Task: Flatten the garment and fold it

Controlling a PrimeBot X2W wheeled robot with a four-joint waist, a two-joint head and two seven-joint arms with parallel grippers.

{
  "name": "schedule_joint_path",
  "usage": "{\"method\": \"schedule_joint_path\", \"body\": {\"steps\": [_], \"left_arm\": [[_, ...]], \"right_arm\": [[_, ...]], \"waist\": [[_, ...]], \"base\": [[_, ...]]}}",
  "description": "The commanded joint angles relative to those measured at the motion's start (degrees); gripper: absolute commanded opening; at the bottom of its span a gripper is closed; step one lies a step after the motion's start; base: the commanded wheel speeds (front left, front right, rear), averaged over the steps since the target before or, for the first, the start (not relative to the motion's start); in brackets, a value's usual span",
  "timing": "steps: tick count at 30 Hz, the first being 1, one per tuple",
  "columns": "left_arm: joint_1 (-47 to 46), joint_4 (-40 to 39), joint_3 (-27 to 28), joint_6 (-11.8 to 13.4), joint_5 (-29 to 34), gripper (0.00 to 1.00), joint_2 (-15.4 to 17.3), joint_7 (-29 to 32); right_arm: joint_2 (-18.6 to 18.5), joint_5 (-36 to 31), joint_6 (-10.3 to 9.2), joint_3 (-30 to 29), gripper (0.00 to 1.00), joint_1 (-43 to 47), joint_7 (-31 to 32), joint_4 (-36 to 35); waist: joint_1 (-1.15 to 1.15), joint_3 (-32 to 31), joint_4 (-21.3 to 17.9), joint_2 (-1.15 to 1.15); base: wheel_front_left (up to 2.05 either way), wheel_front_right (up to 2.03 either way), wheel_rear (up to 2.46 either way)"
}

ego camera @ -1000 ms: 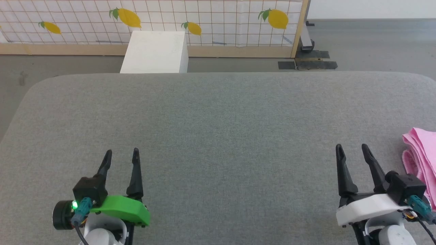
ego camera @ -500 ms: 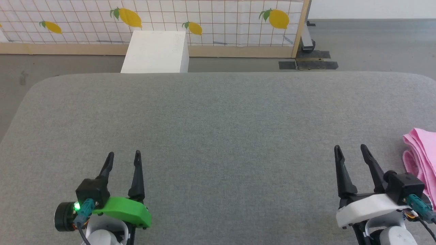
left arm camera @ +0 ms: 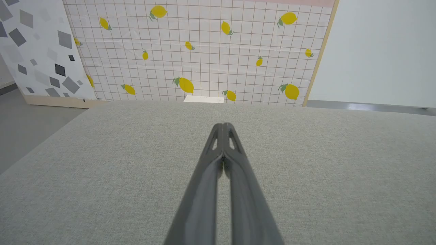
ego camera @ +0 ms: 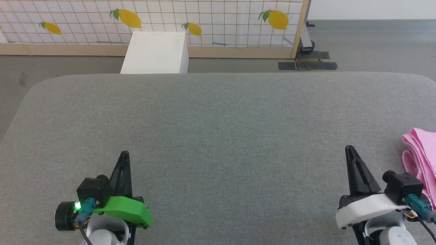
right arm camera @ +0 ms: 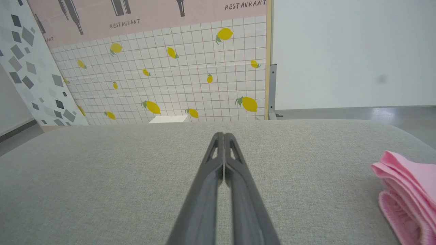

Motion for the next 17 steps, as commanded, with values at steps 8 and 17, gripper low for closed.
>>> {"method": "schedule_joint_path", "body": {"steps": [8,17], "left_arm": [[0.55,-1.13,0.29,0.03,1.02,0.0,-0.35,1.13],[0.86,-1.96,0.46,0.05,1.72,0.0,-0.6,2.09]], "right_arm": [[0.01,-0.97,-0.01,0.22,0.0,0.27,0.96,-0.99],[0.01,-1.57,-0.02,0.4,0.0,0.41,1.76,-1.59]], "waist": [[0.0,-0.12,-0.1,0.0],[0.0,-0.24,-0.21,0.0]], "base": [[0.0,0.0,0.0],[0.0,0.0,0.0]]}}
